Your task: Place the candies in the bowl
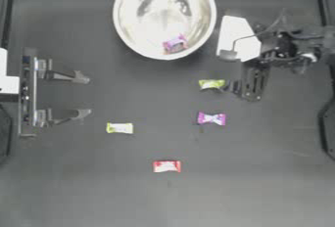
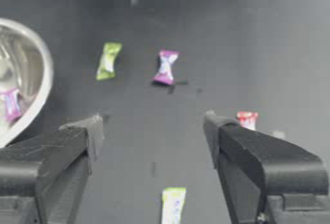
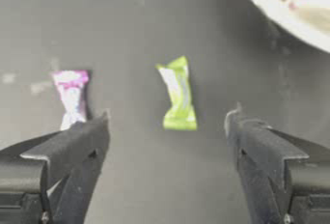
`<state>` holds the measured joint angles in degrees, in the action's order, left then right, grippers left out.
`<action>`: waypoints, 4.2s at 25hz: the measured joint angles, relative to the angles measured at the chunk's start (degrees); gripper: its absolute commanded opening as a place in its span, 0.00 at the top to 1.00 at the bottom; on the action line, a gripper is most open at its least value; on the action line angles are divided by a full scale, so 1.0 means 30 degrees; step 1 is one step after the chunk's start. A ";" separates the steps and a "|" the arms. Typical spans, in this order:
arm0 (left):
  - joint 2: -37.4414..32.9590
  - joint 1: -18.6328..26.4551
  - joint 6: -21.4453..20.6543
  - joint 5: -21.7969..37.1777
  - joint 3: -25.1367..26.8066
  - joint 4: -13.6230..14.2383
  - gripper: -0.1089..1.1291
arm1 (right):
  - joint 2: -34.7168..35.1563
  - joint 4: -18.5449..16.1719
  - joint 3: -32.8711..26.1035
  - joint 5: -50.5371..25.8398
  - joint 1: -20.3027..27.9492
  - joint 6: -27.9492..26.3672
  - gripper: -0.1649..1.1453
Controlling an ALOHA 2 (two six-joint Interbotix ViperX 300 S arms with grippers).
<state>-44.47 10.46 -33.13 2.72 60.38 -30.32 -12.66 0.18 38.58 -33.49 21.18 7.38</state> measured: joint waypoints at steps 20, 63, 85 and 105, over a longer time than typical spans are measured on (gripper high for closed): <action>0.0000 0.0000 0.0029 0.0000 0.0234 -0.0381 0.14 | 0.4629 -0.0234 -0.0937 0.1377 0.0264 0.0234 0.12; 0.0000 0.0000 0.0029 -0.0029 0.0498 -0.0527 0.15 | 0.4746 0.1172 -0.1787 0.1348 0.0059 0.1025 0.60; 0.0000 0.0000 0.0029 -0.0732 0.0732 -0.0527 0.15 | 0.5186 -0.0439 -0.4629 0.7646 0.3750 0.1084 0.60; 0.0000 0.0000 0.0059 -0.0762 0.0791 -0.0527 0.15 | 0.8965 -0.2344 -0.7500 0.8379 0.4102 0.1055 0.12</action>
<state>-44.47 10.46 -32.96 0.44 62.75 -31.90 14.24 -6.86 16.08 -8.35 33.49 10.55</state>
